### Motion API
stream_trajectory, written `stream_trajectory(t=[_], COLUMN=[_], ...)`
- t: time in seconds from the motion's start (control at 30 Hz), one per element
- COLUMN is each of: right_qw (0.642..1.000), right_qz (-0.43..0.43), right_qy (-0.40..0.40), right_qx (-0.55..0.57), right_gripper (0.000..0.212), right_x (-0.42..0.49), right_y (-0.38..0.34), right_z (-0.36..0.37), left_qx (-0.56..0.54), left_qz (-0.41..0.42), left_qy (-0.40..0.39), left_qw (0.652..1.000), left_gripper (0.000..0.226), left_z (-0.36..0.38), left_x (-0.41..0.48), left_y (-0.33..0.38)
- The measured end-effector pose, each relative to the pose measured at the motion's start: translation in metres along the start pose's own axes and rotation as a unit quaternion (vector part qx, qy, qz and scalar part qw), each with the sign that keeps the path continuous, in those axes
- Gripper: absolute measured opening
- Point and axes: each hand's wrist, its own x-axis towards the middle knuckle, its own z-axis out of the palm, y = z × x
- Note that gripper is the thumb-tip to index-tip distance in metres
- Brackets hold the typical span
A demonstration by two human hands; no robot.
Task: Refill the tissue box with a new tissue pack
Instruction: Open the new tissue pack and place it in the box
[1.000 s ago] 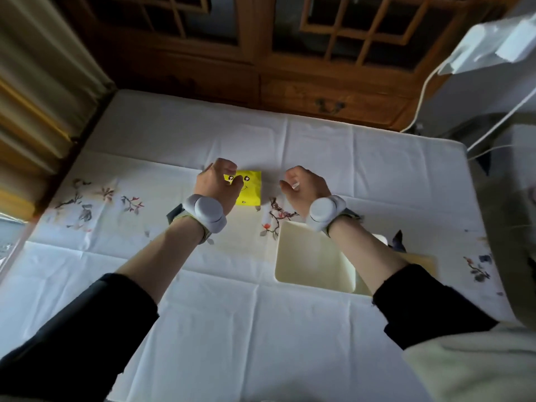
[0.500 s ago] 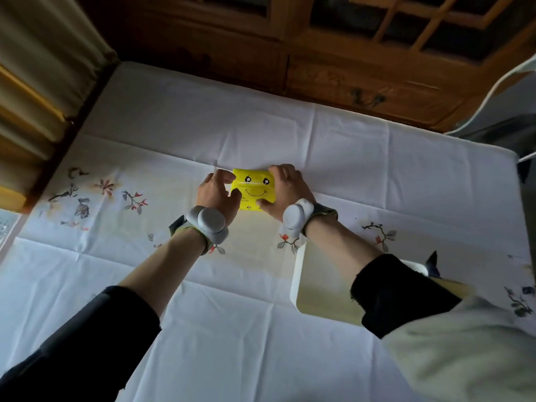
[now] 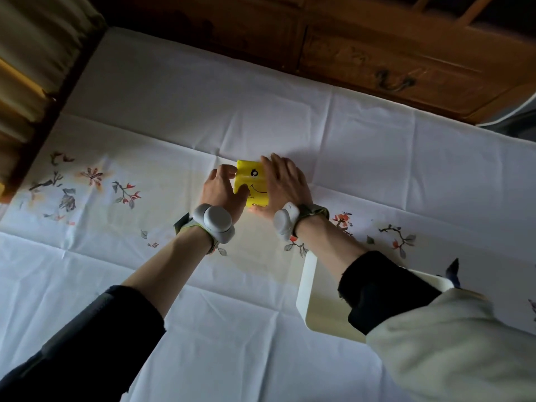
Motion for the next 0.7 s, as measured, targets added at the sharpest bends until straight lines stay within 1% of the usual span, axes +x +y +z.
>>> stream_trajectory(t=[0.2,0.37,0.57,0.7], right_qw=[1.000,0.999,0.998,0.996], right_qz=[-0.006,0.006,0.018,0.031], right_qy=[0.025,0.031,0.057,0.079], right_qx=[-0.011,-0.012,-0.017,-0.027], right_gripper=[0.106,0.108,0.103,0.100], right_x=[-0.002,-0.009,-0.020,-0.029], right_y=[0.001,-0.004,-0.016,-0.029], right_z=[0.009,0.012,0.008,0.001], left_qx=[-0.005,-0.015,-0.017,-0.021], left_qz=[0.020,0.010,0.021,0.013], left_qy=[0.007,0.016,0.034,0.053], left_qw=[1.000,1.000,0.999,0.998], left_gripper=[0.035,0.028,0.022,0.020], left_z=[0.002,0.002,-0.005,-0.012], left_x=[-0.003,-0.008,-0.016,-0.024], left_y=[-0.002,-0.004,-0.007,-0.005])
